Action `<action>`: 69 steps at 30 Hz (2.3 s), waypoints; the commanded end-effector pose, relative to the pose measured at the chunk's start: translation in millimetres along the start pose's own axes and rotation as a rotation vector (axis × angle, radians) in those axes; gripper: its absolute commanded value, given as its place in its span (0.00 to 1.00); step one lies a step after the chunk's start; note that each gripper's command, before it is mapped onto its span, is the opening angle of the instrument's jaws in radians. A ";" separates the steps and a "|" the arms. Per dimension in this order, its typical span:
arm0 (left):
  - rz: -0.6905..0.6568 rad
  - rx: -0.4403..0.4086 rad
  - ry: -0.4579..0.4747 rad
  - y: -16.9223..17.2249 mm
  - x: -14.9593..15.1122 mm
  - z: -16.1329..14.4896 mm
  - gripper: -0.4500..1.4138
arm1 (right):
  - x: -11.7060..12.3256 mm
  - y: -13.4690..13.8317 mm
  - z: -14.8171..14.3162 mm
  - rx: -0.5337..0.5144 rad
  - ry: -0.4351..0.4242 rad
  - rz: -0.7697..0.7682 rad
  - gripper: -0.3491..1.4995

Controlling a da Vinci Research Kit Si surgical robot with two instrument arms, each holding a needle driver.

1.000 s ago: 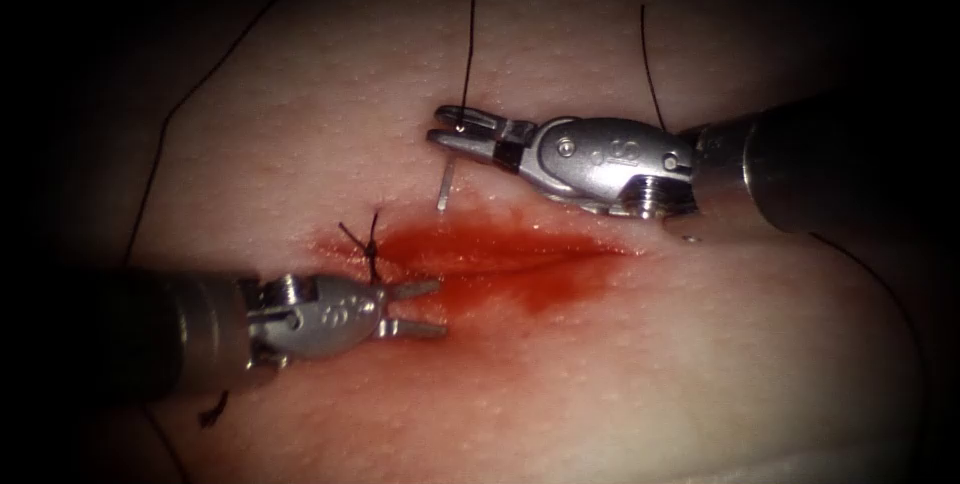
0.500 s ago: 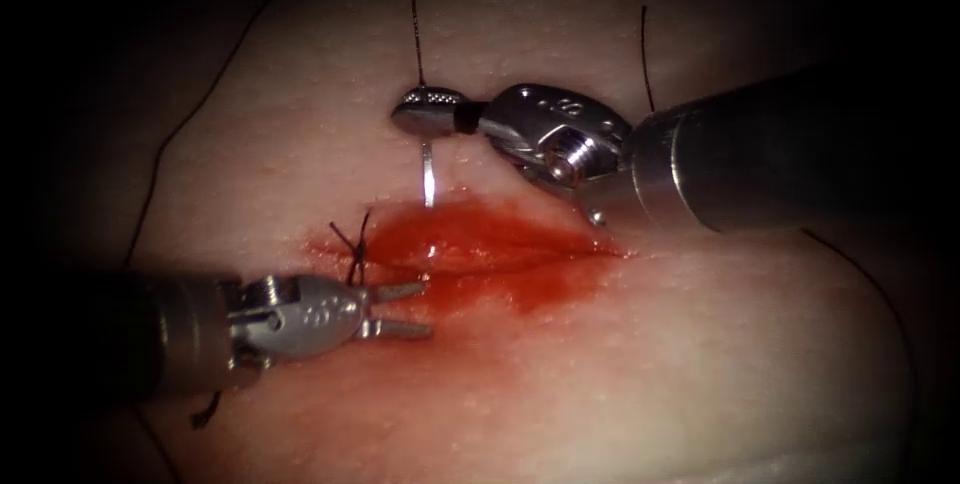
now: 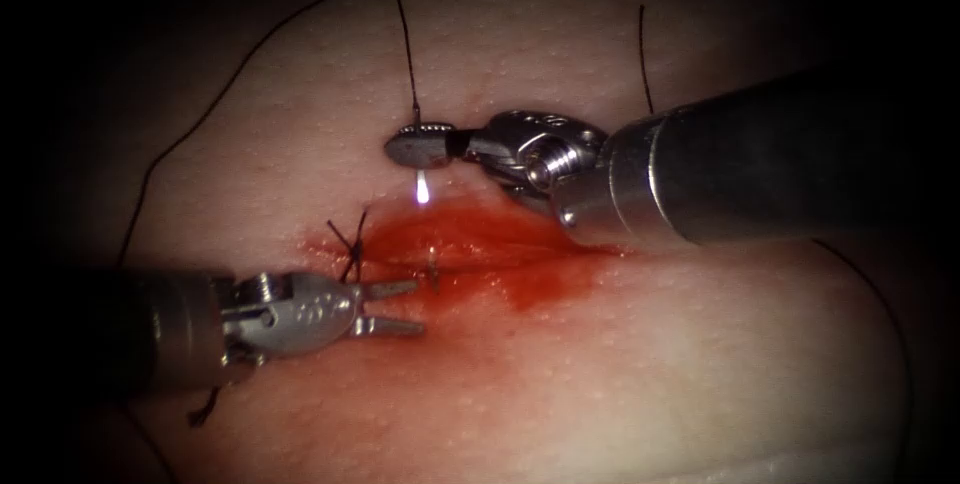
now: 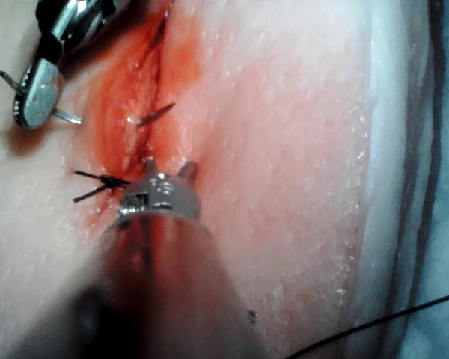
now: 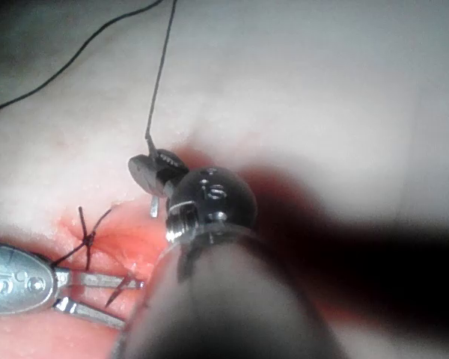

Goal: Wound Closure
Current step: Throw the needle through the top of the cut with the right gripper, then grasp the needle with the left tool and pull it through the tissue.

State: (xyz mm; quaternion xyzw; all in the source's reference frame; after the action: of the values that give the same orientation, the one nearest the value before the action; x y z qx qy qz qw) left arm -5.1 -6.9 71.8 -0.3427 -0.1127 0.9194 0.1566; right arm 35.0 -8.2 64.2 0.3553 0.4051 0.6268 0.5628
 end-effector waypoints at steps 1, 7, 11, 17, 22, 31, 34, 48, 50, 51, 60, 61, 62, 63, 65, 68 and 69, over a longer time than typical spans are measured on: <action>0.001 -0.001 0.001 0.0 0.0 0.8 0.31 | 0.2 0.1 0.8 -0.014 0.001 0.021 0.00; 0.001 -0.001 0.001 0.0 0.0 0.7 0.31 | -0.9 -0.6 0.6 -0.032 -0.058 0.050 0.00; 0.001 -0.001 0.001 0.0 0.0 0.7 0.31 | -2.1 -1.2 0.5 -0.005 -0.088 0.051 0.00; 0.001 -0.001 0.001 0.0 0.0 0.6 0.31 | -1.3 -0.9 0.3 0.048 0.017 -0.005 0.14; 0.000 -0.002 0.001 0.0 0.1 0.5 0.31 | 0.7 0.7 0.7 0.047 0.156 -0.158 0.72; 0.329 0.080 0.137 -1.9 1.2 -0.6 0.25 | 2.8 2.7 -1.4 0.028 0.241 -0.224 0.75; 0.407 0.062 0.168 -2.1 1.2 -0.5 0.24 | 3.2 3.3 -2.2 0.021 0.253 -0.229 0.71; 0.571 0.056 0.232 -1.7 2.1 2.4 0.53 | 3.4 4.7 -3.9 0.022 0.284 -0.234 0.56; 0.588 0.058 0.232 -1.6 2.3 2.5 0.53 | 3.2 5.1 -3.9 0.022 0.285 -0.238 0.55; 0.600 0.060 0.231 -1.5 2.4 2.5 0.53 | 3.1 5.2 -3.9 0.020 0.288 -0.239 0.54; 0.681 0.087 0.227 -0.8 3.3 4.0 0.44 | 2.3 6.6 -4.4 0.003 0.306 -0.253 0.45; 0.680 0.090 0.229 -0.9 3.3 4.1 0.43 | 2.3 6.6 -4.5 0.003 0.306 -0.254 0.45; 0.685 0.095 0.233 -1.0 3.3 4.3 0.43 | 2.2 6.6 -4.5 0.003 0.306 -0.254 0.43; 0.691 0.098 0.236 -1.3 3.3 4.5 0.43 | 2.2 6.6 -4.6 0.002 0.307 -0.254 0.40; 0.698 0.102 0.242 -1.6 3.2 4.8 0.42 | 2.1 6.6 -4.6 0.000 0.308 -0.254 0.36; 0.698 0.106 0.251 -1.7 3.1 4.8 0.40 | 2.1 6.7 -4.7 -0.001 0.312 -0.260 0.31; 0.698 0.109 0.253 -1.7 3.0 4.8 0.32 | 2.1 6.7 -4.7 -0.003 0.313 -0.260 0.29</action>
State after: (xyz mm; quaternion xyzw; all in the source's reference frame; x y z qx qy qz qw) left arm -9.5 -4.7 73.5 -0.4624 0.0806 0.8725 -0.1358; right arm 27.0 -6.8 67.7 0.1968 0.5284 0.5976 0.5700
